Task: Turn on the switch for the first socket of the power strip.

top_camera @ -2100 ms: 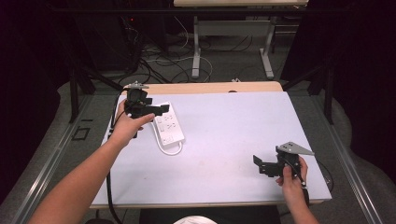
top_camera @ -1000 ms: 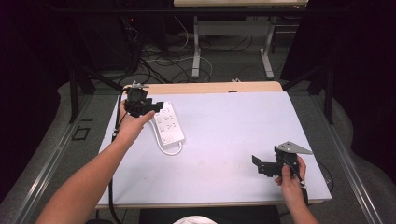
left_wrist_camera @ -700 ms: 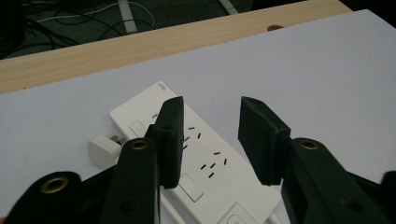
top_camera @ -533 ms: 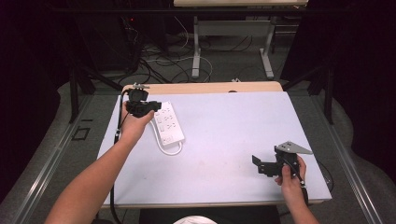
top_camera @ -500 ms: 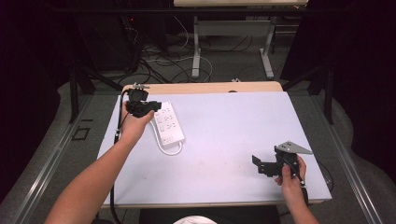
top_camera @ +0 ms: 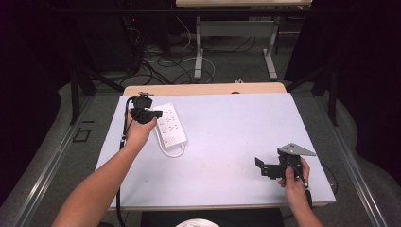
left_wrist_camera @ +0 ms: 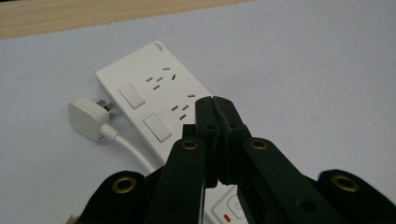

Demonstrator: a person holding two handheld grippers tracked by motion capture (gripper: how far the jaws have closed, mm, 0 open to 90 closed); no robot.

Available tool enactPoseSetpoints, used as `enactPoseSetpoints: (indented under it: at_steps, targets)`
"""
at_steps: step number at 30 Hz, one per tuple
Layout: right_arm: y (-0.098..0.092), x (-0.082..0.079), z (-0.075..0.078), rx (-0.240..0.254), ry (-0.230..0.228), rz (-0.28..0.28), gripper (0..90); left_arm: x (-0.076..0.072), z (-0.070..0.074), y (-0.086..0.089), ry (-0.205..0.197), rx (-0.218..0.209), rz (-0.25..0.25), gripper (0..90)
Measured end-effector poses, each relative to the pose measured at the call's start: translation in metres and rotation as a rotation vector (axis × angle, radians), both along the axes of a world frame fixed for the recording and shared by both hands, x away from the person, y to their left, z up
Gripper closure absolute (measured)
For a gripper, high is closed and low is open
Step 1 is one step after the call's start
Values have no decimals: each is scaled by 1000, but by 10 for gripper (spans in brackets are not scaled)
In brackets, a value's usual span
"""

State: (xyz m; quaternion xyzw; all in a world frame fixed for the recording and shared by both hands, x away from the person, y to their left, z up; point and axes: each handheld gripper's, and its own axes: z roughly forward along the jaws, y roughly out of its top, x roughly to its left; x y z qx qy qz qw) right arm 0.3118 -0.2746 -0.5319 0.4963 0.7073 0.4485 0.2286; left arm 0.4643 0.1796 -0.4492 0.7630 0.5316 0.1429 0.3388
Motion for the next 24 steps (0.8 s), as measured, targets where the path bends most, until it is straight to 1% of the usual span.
enactPoseSetpoints:
  at_steps: [3, 4, 6, 7, 8, 11, 12, 13, 14, 15, 16, 17, 18, 19, 24]
  targets:
    - [0, 0, 0, -2, 3, 3, 0, 1, -4, -1, 10, -10, 3, 900]
    - [0, 0, 0, -3, 3, 4, 0, 1, -7, -1, 21, -5, 6, 900]
    - [0, 0, 0, -4, 4, 6, 0, 1, -9, -2, 27, -5, 4, 900]
    - [0, 0, 0, -4, 4, 6, 0, 2, -10, -2, 41, -8, 6, 900]
    - [0, 0, 0, -1, 1, 9, 0, 2, -12, -2, 45, -6, 3, 900]
    - [0, 0, 0, 0, 3, 9, 0, 4, -18, -4, 74, 2, 1, 900]
    - [0, 0, 0, -5, 3, 12, 0, 5, -21, -4, 92, 13, -5, 900]
    - [0, 1, -1, -3, 2, 12, 0, 5, -21, -4, 92, 13, -5, 900]
    - [0, 1, 0, -2, 3, 13, 0, 5, -22, -5, 106, 10, 6, 900]
    - [0, 1, 0, -2, 3, 13, 0, 6, -23, -5, 114, 21, -8, 900]
    - [0, 1, 0, -2, 3, 13, 0, 6, -25, -6, 122, 18, 6, 900]
    - [0, 0, 0, -2, 3, 14, 0, 6, -25, -6, 129, 26, -7, 900]
    - [0, 0, 0, -2, 3, 14, 0, 7, -26, -7, 138, 21, 3, 900]
    - [0, 0, 0, -2, 3, 15, 0, 7, -27, -7, 147, 28, 1, 900]
    - [1, 0, 0, 1, 6, 13, 0, 10, -32, -9, 185, 34, 7, 900]
